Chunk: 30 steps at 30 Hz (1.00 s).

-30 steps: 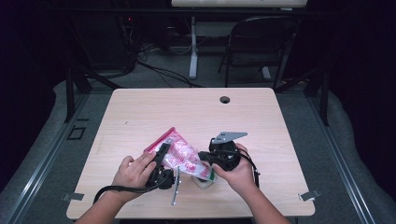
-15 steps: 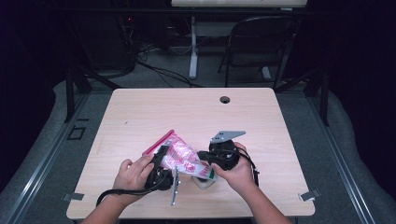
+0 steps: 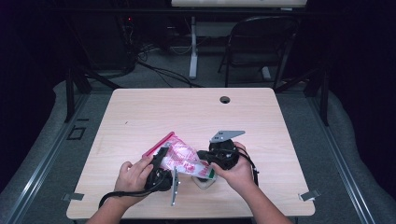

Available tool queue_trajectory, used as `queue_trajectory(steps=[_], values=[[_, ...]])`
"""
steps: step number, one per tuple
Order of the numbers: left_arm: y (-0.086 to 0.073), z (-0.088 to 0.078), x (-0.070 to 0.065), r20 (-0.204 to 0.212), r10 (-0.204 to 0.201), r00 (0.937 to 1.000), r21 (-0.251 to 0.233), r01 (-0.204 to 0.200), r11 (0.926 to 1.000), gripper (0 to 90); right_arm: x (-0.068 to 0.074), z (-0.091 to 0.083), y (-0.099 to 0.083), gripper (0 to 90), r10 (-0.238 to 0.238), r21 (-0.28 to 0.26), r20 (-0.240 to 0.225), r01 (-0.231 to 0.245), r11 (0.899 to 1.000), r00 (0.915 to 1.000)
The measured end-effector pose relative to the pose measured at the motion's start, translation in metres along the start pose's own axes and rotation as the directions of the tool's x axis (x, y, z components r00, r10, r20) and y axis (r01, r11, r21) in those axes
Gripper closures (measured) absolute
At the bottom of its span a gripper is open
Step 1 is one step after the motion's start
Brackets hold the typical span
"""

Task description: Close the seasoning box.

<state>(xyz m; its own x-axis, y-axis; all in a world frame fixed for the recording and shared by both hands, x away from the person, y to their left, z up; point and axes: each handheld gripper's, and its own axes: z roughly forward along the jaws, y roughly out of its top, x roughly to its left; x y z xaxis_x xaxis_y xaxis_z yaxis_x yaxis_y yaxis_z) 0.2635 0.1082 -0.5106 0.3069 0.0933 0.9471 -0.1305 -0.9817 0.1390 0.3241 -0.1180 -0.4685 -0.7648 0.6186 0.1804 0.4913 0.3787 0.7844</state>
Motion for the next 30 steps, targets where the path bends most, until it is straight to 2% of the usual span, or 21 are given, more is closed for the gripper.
queue_trajectory(steps=[14,30], values=[[-0.0009,-0.0002,0.0015,0.026,-0.024,0.9994,0.000,0.024,0.9997,73.8,0.0006,-0.0004,0.0015,90.0,-0.002,0.008,-0.005,0.002,1.000,1.0000],[-0.0023,0.0001,0.0068,0.057,-0.090,0.9943,-0.007,0.091,0.9958,74.1,0.0002,-0.0029,0.0077,90.0,-0.003,0.015,-0.018,0.004,1.000,0.9998]])
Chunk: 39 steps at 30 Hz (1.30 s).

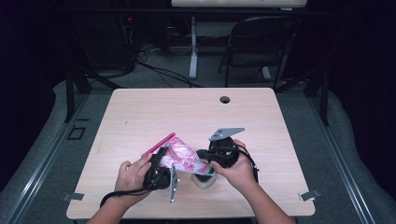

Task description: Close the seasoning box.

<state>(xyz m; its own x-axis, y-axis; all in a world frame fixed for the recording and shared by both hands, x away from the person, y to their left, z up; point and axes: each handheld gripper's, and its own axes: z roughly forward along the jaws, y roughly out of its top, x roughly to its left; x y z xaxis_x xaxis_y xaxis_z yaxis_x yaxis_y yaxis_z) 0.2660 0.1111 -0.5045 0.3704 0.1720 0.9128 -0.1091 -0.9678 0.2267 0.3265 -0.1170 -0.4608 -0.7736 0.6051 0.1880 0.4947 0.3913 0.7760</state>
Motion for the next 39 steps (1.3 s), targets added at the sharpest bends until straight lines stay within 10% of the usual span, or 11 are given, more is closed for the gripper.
queue_trajectory(steps=[16,39], values=[[-0.007,0.006,0.004,0.113,-0.152,0.9818,-0.007,0.154,0.9881,74.4,-0.003,0.003,0.005,90.0,0.018,0.043,-0.020,-0.018,0.999,0.9996],[-0.011,0.009,0.000,0.166,-0.221,0.9610,-0.007,0.225,0.9743,75.0,-0.005,0.003,0.006,85.5,0.044,0.043,-0.025,-0.042,0.998,0.9987]])
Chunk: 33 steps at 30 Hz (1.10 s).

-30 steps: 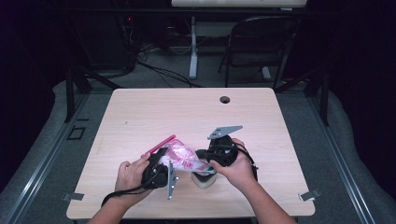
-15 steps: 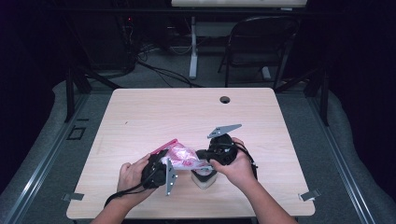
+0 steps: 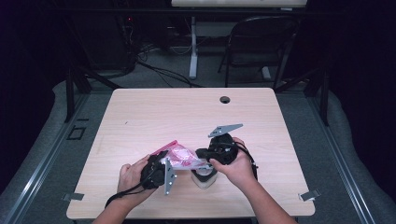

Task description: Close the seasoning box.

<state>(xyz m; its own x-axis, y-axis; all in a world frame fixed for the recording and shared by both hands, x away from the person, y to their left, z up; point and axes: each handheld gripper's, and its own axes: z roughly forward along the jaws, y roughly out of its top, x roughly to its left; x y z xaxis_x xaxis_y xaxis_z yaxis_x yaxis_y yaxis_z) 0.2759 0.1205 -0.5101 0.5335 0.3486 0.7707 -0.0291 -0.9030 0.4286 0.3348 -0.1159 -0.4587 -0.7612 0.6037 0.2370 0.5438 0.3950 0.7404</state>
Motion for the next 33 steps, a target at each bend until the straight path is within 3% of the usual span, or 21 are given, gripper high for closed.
queue_trajectory(steps=[5,17,19,22,33], values=[[-0.001,0.001,0.000,0.007,-0.009,0.9999,0.003,0.009,1.0000,75.1,-0.001,-0.005,0.000,82.4,0.007,-0.026,0.002,-0.006,1.000,1.0000],[-0.006,0.003,0.001,0.028,-0.076,0.9967,-0.002,0.076,0.9971,75.6,-0.004,-0.023,0.005,81.4,0.008,-0.090,0.025,-0.006,0.996,0.9997],[-0.009,0.004,0.002,0.050,-0.125,0.9910,-0.013,0.125,0.9920,75.6,-0.004,-0.024,0.005,81.2,0.006,-0.095,0.028,-0.003,0.996,0.9996],[-0.011,0.004,0.004,0.055,-0.146,0.9877,-0.012,0.147,0.9891,75.7,-0.005,-0.026,0.005,81.1,0.009,-0.099,0.029,-0.007,0.995,0.9995],[-0.017,0.006,0.002,0.088,-0.176,0.9805,-0.001,0.177,0.9843,76.7,-0.007,-0.029,0.005,80.4,0.016,-0.123,0.031,-0.012,0.992,0.9994]])
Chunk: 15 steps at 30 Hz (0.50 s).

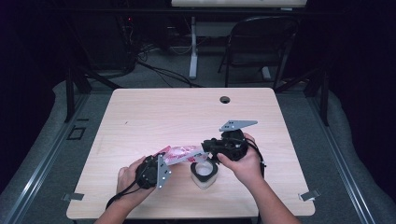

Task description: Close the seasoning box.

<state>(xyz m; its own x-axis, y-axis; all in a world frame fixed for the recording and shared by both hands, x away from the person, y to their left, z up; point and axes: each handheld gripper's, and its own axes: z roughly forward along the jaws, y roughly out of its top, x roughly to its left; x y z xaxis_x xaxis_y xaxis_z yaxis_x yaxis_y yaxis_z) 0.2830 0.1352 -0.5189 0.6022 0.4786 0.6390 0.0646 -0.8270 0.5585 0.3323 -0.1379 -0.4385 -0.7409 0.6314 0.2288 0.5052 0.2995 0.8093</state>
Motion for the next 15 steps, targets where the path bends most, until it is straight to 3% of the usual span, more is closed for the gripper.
queue_trajectory(steps=[11,15], values=[[-0.0043,0.0047,-0.0025,0.046,-0.030,0.9985,0.004,0.030,0.9995,78.9,-0.0005,-0.0048,0.0001,80.6,0.005,-0.016,0.006,-0.005,1.000,1.0000],[-0.0064,0.0078,-0.0060,0.066,-0.025,0.9975,0.010,0.024,0.9997,80.2,-0.0024,-0.0058,-0.0011,80.4,0.007,-0.015,0.010,-0.007,1.000,0.9999]])
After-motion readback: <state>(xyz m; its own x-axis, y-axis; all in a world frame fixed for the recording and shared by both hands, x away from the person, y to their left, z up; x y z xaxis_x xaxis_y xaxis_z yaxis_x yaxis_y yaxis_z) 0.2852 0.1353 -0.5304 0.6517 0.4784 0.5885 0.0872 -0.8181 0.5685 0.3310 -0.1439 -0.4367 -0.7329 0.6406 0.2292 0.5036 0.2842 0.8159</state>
